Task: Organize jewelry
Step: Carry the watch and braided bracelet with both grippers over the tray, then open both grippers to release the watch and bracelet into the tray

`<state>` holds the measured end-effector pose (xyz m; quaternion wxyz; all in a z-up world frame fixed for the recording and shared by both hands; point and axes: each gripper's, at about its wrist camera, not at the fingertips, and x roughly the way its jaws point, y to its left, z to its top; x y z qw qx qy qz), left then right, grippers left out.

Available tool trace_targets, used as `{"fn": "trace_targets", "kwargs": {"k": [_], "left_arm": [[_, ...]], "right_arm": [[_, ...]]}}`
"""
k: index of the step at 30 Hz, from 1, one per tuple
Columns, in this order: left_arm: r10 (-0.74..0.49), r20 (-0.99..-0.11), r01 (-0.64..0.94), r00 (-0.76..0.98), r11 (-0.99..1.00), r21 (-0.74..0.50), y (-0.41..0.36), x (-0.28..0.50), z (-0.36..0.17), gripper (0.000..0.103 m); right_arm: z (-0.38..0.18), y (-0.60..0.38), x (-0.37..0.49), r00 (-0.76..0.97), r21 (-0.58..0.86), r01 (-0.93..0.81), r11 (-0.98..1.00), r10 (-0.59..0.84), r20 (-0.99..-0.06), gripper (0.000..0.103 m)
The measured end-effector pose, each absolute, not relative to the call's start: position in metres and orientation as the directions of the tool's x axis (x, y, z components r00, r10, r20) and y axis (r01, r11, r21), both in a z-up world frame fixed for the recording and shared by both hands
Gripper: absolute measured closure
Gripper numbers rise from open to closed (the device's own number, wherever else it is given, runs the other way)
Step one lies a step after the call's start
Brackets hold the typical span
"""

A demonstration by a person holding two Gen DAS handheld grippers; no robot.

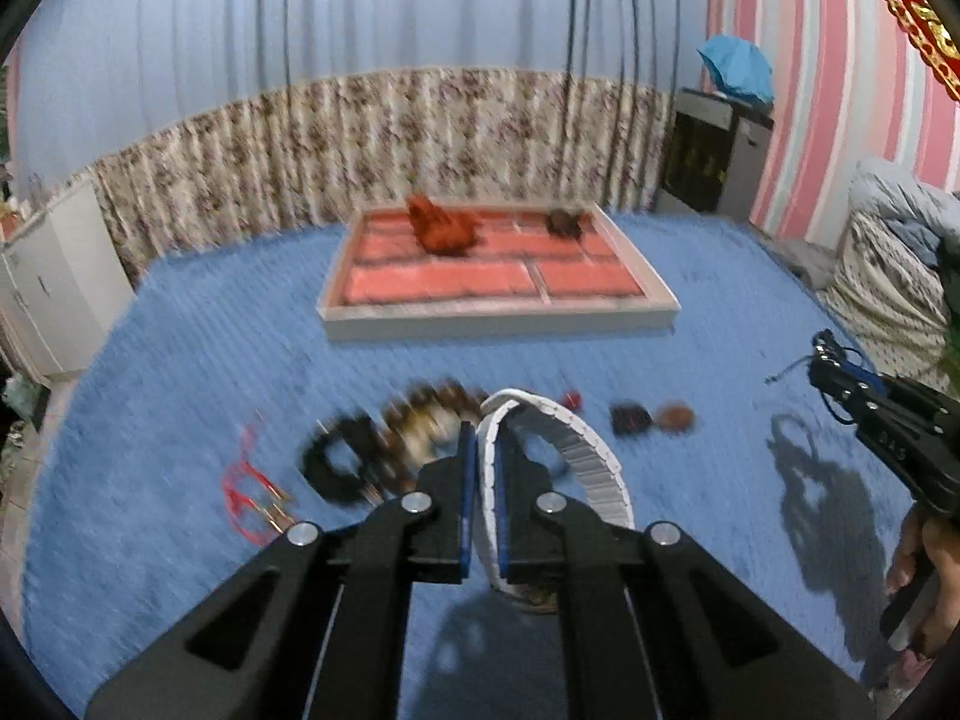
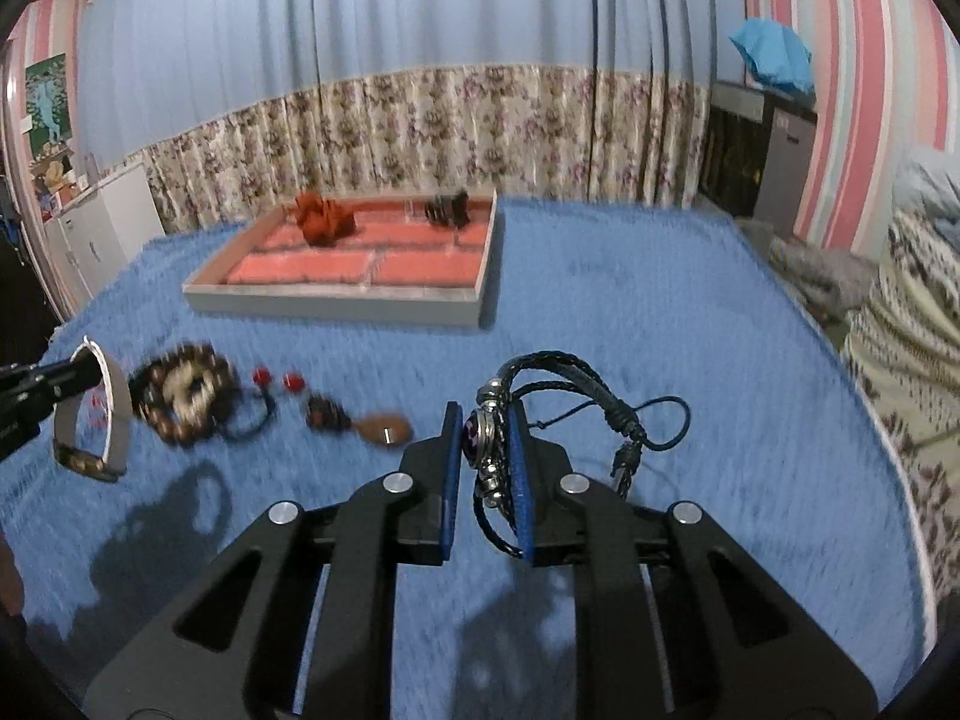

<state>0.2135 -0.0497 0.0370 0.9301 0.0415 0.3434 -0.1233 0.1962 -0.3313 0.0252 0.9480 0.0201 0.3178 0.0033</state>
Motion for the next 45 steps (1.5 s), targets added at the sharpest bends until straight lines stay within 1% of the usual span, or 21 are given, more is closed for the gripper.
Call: {"fn": "trace_targets", "kwargs": {"k": [3, 7, 9, 15, 18, 25, 28, 33, 39, 45], "left_arm": [[-0.173, -0.634, 0.224, 0.754, 0.975, 0.0, -0.04, 0.232, 0.058, 0.097], [-0.142, -0.582, 0.193, 0.8, 0.981, 0.026, -0.029, 0.263, 0.09, 0.097], [-0.138, -0.57, 0.185, 0.81, 0.982, 0.025, -0.025, 0.28, 0.101, 0.097], [-0.119, -0.555, 0.156, 0.823, 0.988, 0.02, -0.022, 0.336, 0.106, 0.097], [-0.107, -0.566, 0.137, 0.818, 0.99, 0.012, -0.021, 0.371, 0.096, 0.097], [-0.109, -0.643, 0.123, 0.758, 0.992, -0.024, -0.027, 0.456, 0.052, 0.097], [-0.117, -0.674, 0.128, 0.729, 0.991, -0.034, -0.035, 0.483, 0.034, 0.097], [-0.117, -0.713, 0.139, 0.692, 0.99, -0.027, -0.047, 0.51, 0.007, 0.097], [-0.088, -0.745, 0.137, 0.661, 0.991, 0.004, -0.048, 0.536, -0.015, 0.097], [-0.074, -0.767, 0.119, 0.638, 0.993, 0.003, -0.041, 0.552, -0.03, 0.097]], "right_arm": [[0.049, -0.326, 0.214, 0.822, 0.026, -0.011, 1.0, 0.024, -0.569, 0.087], [0.072, -0.318, 0.243, 0.843, 0.024, -0.031, 0.999, 0.039, -0.536, 0.087], [0.08, -0.313, 0.258, 0.853, 0.015, -0.033, 0.999, 0.036, -0.521, 0.087], [0.087, -0.297, 0.326, 0.858, 0.013, -0.027, 1.0, 0.03, -0.513, 0.087], [0.08, -0.291, 0.358, 0.85, 0.018, -0.024, 1.0, 0.03, -0.526, 0.087], [0.045, -0.281, 0.436, 0.813, 0.038, -0.019, 0.999, 0.038, -0.582, 0.087], [0.024, -0.281, 0.467, 0.777, 0.07, -0.011, 0.998, 0.052, -0.627, 0.087], [-0.001, -0.273, 0.497, 0.739, 0.054, -0.008, 0.999, 0.042, -0.672, 0.087], [-0.026, -0.266, 0.529, 0.679, 0.038, 0.011, 0.999, 0.02, -0.734, 0.087], [-0.037, -0.269, 0.544, 0.613, 0.042, 0.025, 0.999, 0.018, -0.79, 0.087]]}}
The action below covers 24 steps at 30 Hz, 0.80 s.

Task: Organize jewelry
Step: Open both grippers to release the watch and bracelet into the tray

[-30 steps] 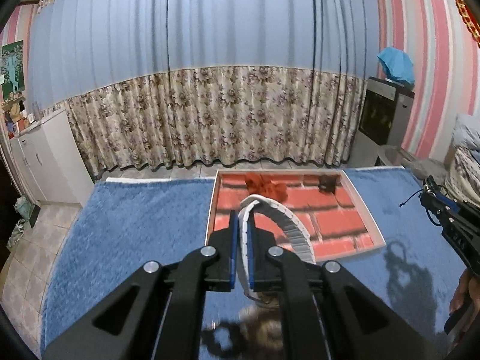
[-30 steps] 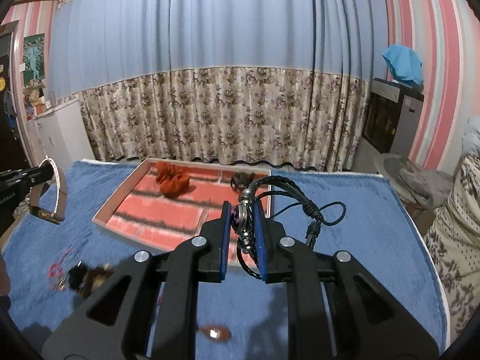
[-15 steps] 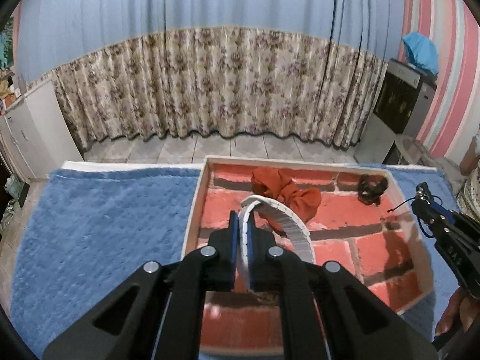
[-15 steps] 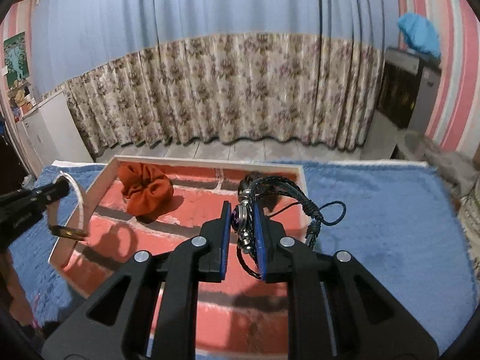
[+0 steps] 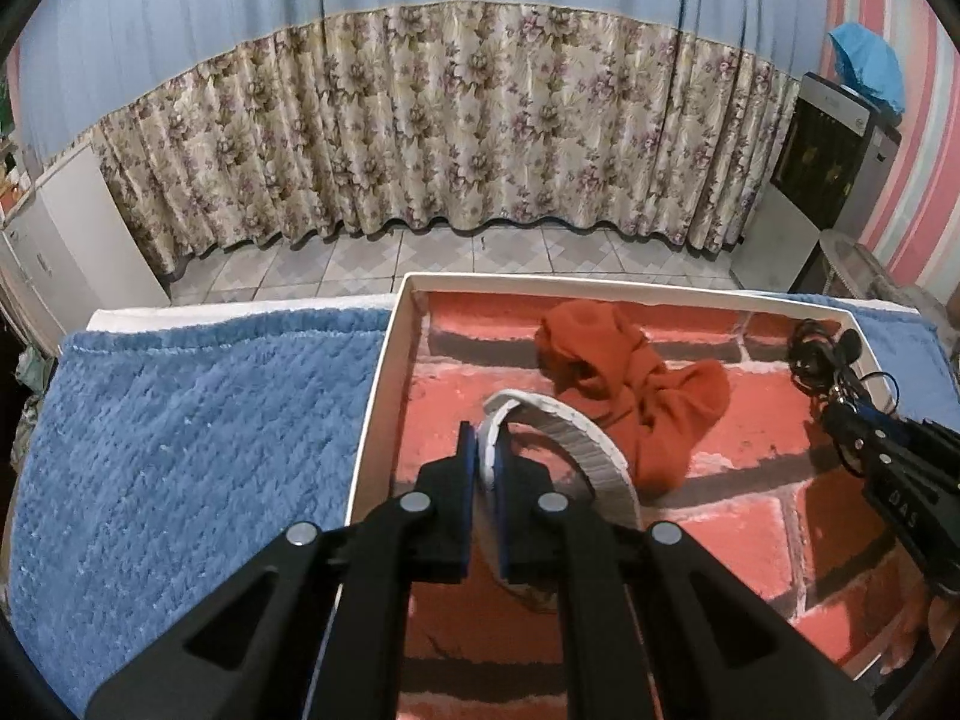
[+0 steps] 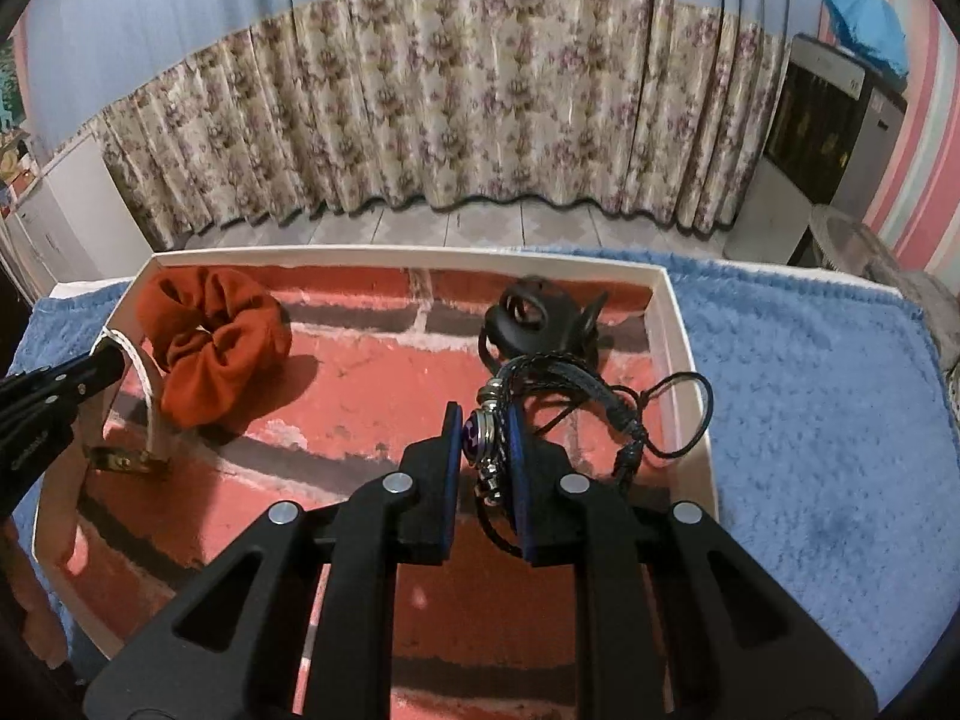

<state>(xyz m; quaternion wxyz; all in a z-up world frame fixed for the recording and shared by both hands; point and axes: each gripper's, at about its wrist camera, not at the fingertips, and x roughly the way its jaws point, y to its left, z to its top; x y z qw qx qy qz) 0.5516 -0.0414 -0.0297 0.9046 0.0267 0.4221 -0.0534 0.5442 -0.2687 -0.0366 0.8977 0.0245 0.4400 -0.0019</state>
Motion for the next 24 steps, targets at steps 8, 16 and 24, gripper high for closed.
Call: {"fn": "trace_targets", "kwargs": {"k": [8, 16, 24], "left_arm": [[-0.033, -0.789, 0.102, 0.614, 0.994, 0.038, -0.039, 0.56, -0.04, 0.095], [-0.021, -0.75, 0.107, 0.661, 0.992, 0.067, -0.042, 0.541, -0.016, 0.042], [-0.093, -0.69, 0.147, 0.718, 0.989, 0.019, -0.038, 0.494, 0.033, 0.03]], "right_arm": [[-0.042, -0.267, 0.547, 0.567, 0.037, 0.024, 0.999, 0.017, -0.824, 0.079], [-0.011, -0.278, 0.531, 0.625, 0.08, 0.018, 0.997, 0.051, -0.779, 0.04], [0.037, -0.295, 0.483, 0.721, 0.095, 0.034, 0.995, 0.041, -0.692, 0.011]]}}
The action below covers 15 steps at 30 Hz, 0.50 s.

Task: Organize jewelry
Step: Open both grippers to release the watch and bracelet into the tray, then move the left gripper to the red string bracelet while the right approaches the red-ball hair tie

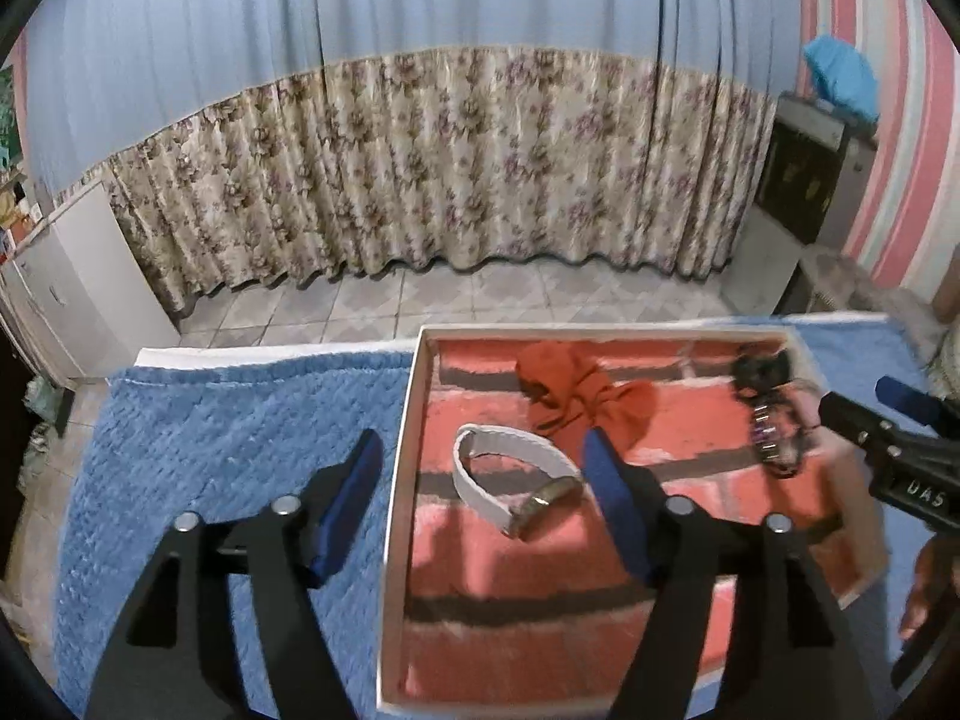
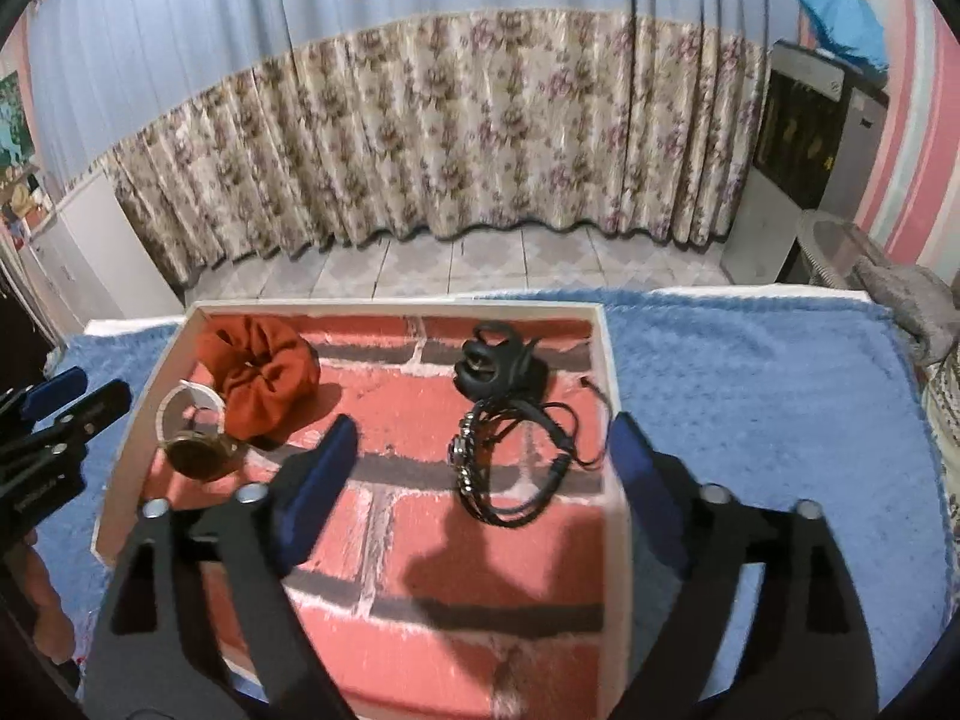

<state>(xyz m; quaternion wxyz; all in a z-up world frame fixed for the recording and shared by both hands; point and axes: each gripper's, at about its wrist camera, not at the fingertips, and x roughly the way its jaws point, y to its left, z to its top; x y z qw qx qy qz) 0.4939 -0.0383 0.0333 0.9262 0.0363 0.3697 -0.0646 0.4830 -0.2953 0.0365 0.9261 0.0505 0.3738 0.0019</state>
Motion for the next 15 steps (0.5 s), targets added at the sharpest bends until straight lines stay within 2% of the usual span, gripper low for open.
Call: {"fn": "trace_targets", "kwargs": {"k": [1, 4, 5, 8, 15], "left_arm": [[-0.105, -0.674, 0.148, 0.731, 0.989, 0.006, -0.033, 0.482, 0.044, 0.022], [-0.104, -0.628, 0.146, 0.771, 0.989, 0.016, -0.023, 0.452, 0.066, 0.017], [-0.096, -0.61, 0.139, 0.787, 0.99, 0.023, -0.018, 0.439, 0.074, 0.012], [-0.085, -0.57, 0.122, 0.817, 0.992, 0.026, -0.006, 0.406, 0.086, 0.011], [-0.1, -0.562, 0.114, 0.821, 0.993, -0.009, 0.023, 0.349, 0.092, 0.011]], "right_arm": [[0.042, -0.298, 0.475, 0.734, 0.088, 0.04, 0.995, 0.03, -0.679, 0.006], [0.057, -0.301, 0.448, 0.761, 0.067, 0.065, 0.996, -0.006, -0.649, 0.004], [0.06, -0.302, 0.44, 0.765, 0.068, 0.068, 0.995, -0.008, -0.644, 0.004], [0.066, -0.307, 0.412, 0.779, 0.075, 0.063, 0.995, -0.001, -0.627, 0.004], [0.07, -0.297, 0.35, 0.81, 0.014, 0.066, 0.998, -0.045, -0.584, 0.004]]}}
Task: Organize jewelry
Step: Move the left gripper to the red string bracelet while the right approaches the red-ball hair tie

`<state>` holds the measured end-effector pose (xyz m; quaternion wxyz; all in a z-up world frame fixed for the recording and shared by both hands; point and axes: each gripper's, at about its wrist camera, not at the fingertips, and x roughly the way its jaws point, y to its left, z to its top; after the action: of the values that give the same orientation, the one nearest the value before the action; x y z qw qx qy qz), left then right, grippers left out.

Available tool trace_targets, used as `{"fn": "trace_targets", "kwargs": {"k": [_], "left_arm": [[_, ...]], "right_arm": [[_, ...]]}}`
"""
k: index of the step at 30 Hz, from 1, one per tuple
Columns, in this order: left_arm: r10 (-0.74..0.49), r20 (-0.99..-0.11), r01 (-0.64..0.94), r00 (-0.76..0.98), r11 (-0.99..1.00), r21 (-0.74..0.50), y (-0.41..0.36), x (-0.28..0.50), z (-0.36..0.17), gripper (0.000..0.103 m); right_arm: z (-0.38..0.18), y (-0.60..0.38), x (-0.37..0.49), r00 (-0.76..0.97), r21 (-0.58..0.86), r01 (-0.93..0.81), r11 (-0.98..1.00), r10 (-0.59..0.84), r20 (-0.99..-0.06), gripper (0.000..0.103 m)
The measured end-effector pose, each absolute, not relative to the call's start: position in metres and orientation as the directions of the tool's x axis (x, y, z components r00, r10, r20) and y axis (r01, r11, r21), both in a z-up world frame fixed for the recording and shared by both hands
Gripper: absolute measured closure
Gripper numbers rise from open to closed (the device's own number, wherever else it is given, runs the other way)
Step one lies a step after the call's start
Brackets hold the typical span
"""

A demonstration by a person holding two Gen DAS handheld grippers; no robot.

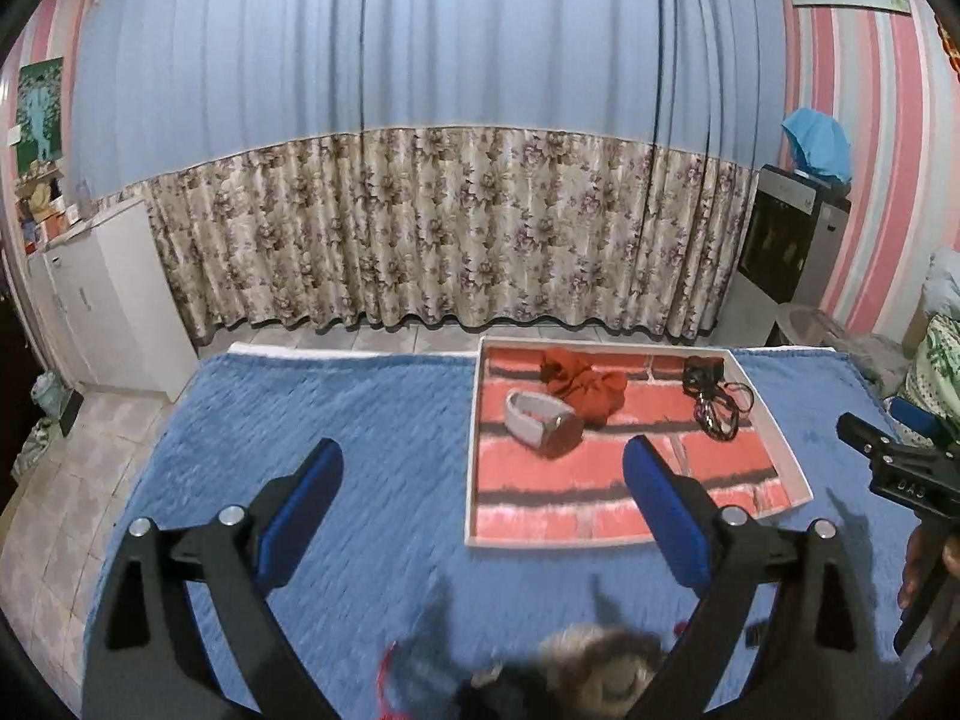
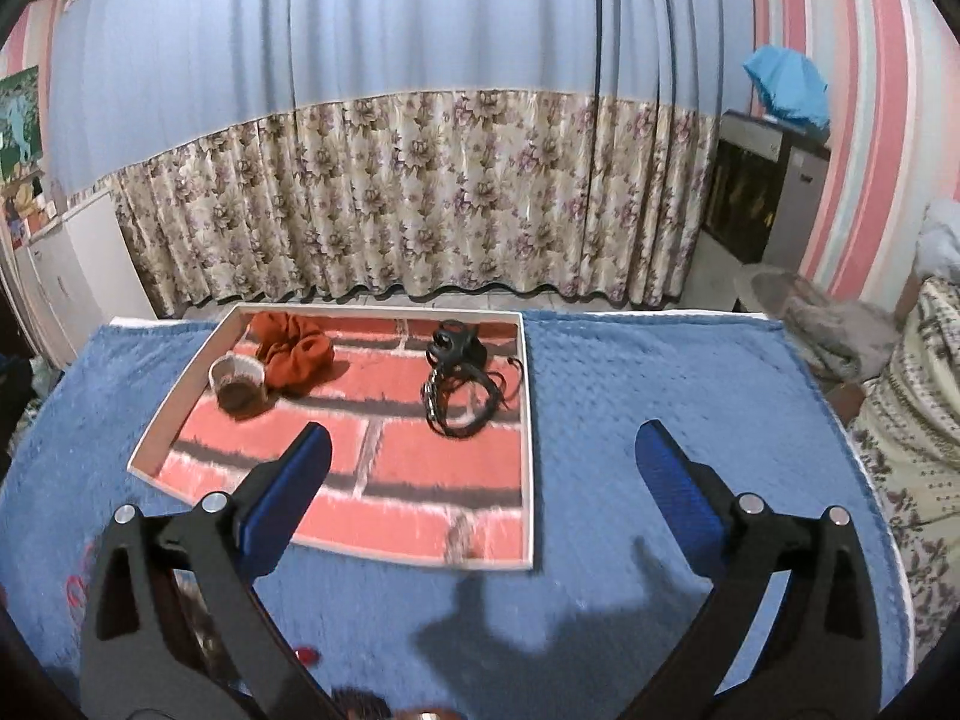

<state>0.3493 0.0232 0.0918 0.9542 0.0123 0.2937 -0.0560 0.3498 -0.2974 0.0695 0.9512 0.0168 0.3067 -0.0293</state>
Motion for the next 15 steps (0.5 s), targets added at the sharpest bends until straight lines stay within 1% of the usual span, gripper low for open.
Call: {"fn": "trace_targets", "kwargs": {"k": [9, 15], "left_arm": [[-0.074, -0.549, 0.091, 0.832, 0.996, 0.005, 0.041, 0.288, 0.076, 0.011], [-0.099, -0.57, 0.094, 0.816, 0.995, -0.039, 0.05, 0.272, 0.063, 0.011]], "right_arm": [[0.053, -0.28, 0.29, 0.823, 0.05, 0.031, 0.998, 0.003, -0.568, 0.004], [0.038, -0.261, 0.268, 0.823, 0.045, 0.001, 0.999, 0.024, -0.568, 0.005]]}}
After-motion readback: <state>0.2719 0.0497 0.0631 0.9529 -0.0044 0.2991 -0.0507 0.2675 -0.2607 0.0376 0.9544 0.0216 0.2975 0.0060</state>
